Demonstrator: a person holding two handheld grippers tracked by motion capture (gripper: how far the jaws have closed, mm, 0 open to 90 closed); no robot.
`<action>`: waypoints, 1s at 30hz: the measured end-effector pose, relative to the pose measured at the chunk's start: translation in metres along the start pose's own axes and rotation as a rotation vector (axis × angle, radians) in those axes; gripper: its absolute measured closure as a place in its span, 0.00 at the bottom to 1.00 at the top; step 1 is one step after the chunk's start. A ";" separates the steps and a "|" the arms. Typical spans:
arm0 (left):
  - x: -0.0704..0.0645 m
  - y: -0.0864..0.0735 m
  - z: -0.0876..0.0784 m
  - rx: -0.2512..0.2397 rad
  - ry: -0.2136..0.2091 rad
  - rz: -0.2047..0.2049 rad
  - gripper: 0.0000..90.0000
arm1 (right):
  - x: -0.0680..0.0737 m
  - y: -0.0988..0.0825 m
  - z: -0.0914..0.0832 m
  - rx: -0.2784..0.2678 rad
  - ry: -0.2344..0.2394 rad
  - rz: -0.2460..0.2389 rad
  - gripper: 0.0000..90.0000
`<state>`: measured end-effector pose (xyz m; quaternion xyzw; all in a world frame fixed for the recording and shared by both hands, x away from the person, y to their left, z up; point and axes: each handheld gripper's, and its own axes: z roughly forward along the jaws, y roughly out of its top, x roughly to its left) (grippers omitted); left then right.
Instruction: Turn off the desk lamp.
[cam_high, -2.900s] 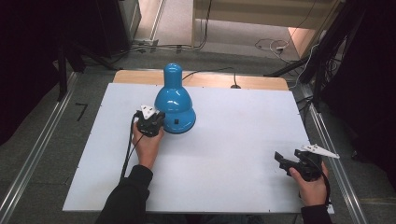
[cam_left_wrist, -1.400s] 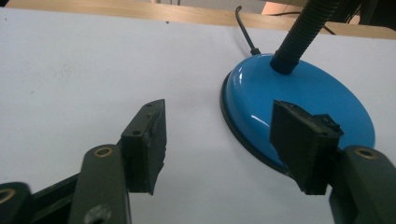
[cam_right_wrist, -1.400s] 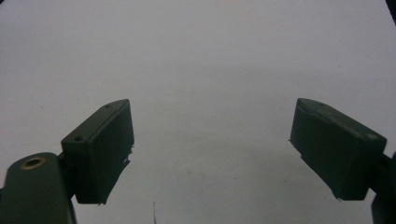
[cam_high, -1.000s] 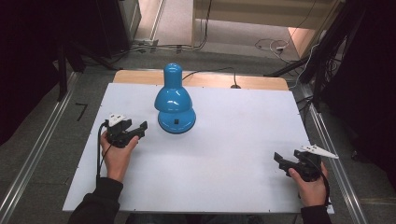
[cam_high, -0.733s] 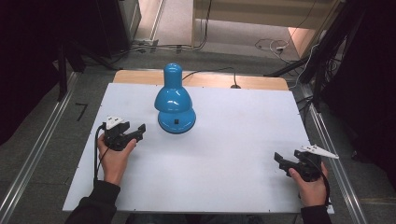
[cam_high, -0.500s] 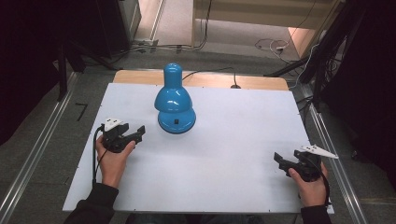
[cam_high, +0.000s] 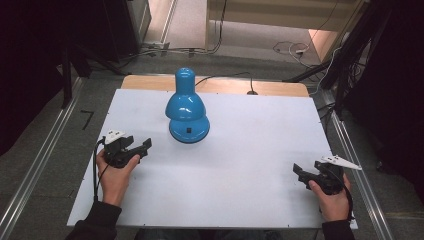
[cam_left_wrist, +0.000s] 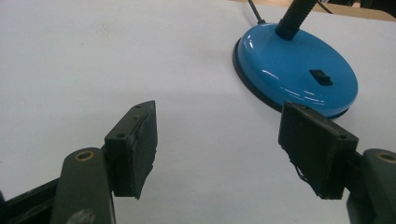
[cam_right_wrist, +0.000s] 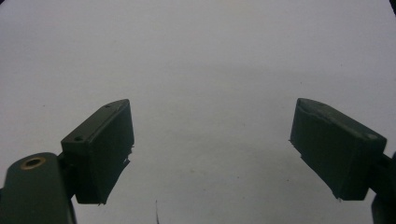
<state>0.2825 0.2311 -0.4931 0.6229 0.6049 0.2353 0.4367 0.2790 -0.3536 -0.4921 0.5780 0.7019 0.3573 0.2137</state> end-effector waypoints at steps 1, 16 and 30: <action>0.001 -0.001 -0.001 0.003 -0.001 0.003 0.33 | 0.000 0.000 0.000 0.000 0.000 -0.001 0.14; -0.001 -0.010 -0.012 0.019 0.000 0.014 0.31 | -0.001 0.000 0.000 -0.001 0.001 -0.003 0.14; 0.000 -0.016 -0.021 0.039 -0.007 0.012 0.30 | -0.001 0.000 0.000 0.001 0.002 -0.003 0.14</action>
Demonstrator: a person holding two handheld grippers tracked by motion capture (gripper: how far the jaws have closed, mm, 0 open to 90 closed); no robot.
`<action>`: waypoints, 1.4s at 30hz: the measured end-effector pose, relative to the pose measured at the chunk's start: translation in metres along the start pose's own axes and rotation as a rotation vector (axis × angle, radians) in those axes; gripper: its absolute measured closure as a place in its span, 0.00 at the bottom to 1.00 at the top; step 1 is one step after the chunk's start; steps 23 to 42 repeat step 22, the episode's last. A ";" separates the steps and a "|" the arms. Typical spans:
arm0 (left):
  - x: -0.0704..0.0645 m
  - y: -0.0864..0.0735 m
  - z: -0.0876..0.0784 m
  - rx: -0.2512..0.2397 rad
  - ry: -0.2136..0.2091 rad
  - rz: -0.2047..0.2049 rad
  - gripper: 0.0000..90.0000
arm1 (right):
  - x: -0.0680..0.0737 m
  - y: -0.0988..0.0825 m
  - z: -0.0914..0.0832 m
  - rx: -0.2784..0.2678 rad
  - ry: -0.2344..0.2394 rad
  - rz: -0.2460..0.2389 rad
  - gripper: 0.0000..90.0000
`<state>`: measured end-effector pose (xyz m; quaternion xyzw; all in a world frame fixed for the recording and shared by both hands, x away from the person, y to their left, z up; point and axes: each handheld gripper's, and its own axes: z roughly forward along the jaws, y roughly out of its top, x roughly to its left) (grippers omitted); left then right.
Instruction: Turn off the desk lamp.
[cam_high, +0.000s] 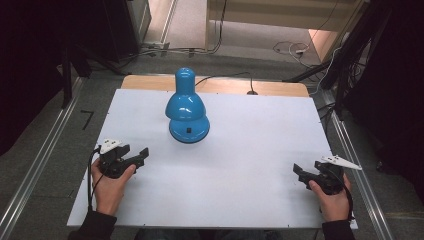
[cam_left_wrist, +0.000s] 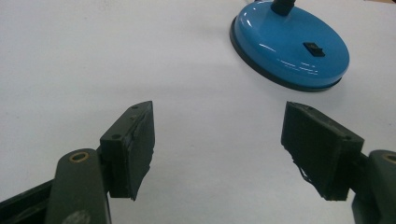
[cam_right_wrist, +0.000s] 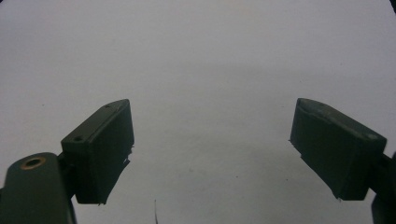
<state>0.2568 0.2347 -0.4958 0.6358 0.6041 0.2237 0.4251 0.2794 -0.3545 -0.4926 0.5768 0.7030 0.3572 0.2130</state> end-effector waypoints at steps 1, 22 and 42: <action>0.000 -0.001 -0.001 -0.001 -0.001 -0.001 0.30 | 0.000 0.000 0.000 0.001 0.000 0.001 0.14; -0.002 -0.023 -0.017 0.086 0.034 0.048 0.29 | 0.000 0.000 -0.001 0.001 -0.001 0.004 0.14; -0.002 -0.023 -0.017 0.086 0.034 0.048 0.29 | 0.000 0.000 -0.001 0.001 -0.001 0.004 0.14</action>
